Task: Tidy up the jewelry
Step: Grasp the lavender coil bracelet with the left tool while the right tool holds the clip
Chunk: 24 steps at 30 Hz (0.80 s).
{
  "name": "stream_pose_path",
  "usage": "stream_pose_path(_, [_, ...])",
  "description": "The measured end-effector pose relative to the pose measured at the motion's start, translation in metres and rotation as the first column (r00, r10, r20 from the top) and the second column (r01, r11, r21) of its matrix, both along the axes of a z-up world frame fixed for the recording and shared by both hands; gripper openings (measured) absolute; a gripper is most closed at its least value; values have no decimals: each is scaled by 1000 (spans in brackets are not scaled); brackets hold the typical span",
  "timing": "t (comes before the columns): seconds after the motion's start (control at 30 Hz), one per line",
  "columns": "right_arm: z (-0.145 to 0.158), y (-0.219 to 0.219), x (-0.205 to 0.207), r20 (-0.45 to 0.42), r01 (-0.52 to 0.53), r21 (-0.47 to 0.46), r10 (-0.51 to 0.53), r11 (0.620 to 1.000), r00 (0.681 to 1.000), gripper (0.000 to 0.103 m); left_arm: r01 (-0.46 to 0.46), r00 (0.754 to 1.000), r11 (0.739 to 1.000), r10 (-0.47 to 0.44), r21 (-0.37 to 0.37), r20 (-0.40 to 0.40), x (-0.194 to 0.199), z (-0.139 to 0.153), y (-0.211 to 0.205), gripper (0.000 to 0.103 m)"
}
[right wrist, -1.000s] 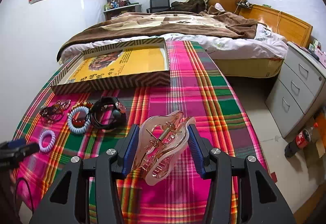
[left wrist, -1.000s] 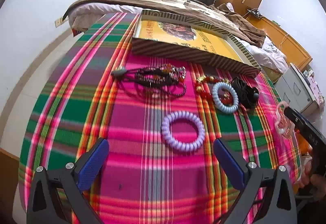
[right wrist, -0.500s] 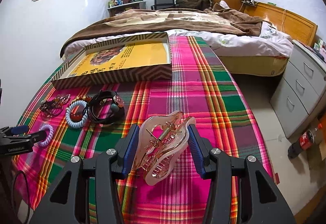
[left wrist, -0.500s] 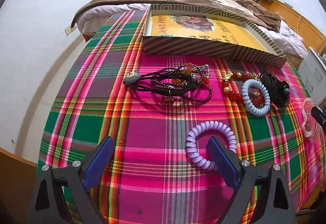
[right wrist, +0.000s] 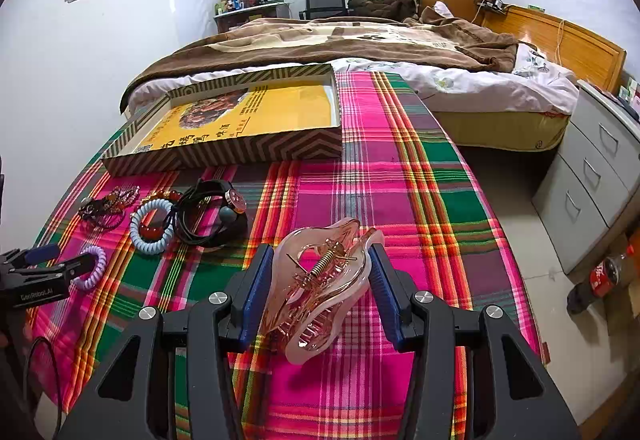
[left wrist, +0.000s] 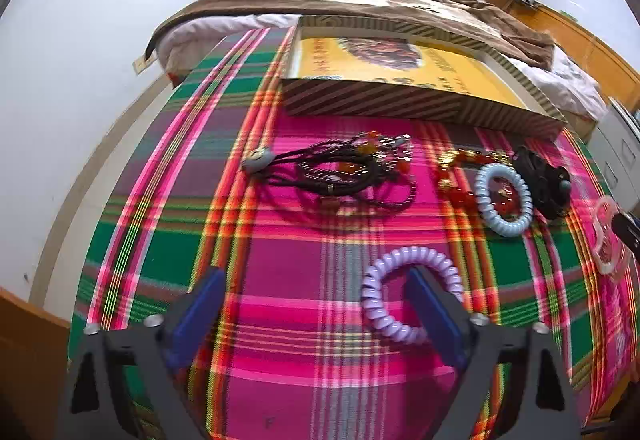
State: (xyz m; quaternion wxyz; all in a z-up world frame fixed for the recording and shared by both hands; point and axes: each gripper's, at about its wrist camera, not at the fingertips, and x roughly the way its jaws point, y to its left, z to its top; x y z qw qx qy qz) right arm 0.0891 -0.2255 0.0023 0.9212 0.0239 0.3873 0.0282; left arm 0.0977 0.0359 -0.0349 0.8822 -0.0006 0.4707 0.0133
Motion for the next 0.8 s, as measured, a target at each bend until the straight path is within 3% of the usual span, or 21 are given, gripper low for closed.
stream_pose_path(0.1, [0, 1, 0, 0, 1, -2, -1, 1000, 1000, 49, 54, 998, 998, -54, 7, 10, -2, 4, -11, 61])
stream_pose_path(0.33, [0, 3, 0, -2, 0, -4, 0, 1000, 1000, 49, 112, 994, 994, -112, -1, 18, -2, 7, -21, 39])
stream_pose_path(0.4, [0, 3, 0, -1, -3, -3, 3, 1000, 1000, 49, 127, 992, 992, -126, -2, 20, -3, 7, -22, 15])
stream_pose_path(0.8, [6, 5, -2, 10, 0, -2, 0, 1000, 1000, 49, 132, 991, 990, -129, -58, 47, -5, 18, -18, 10])
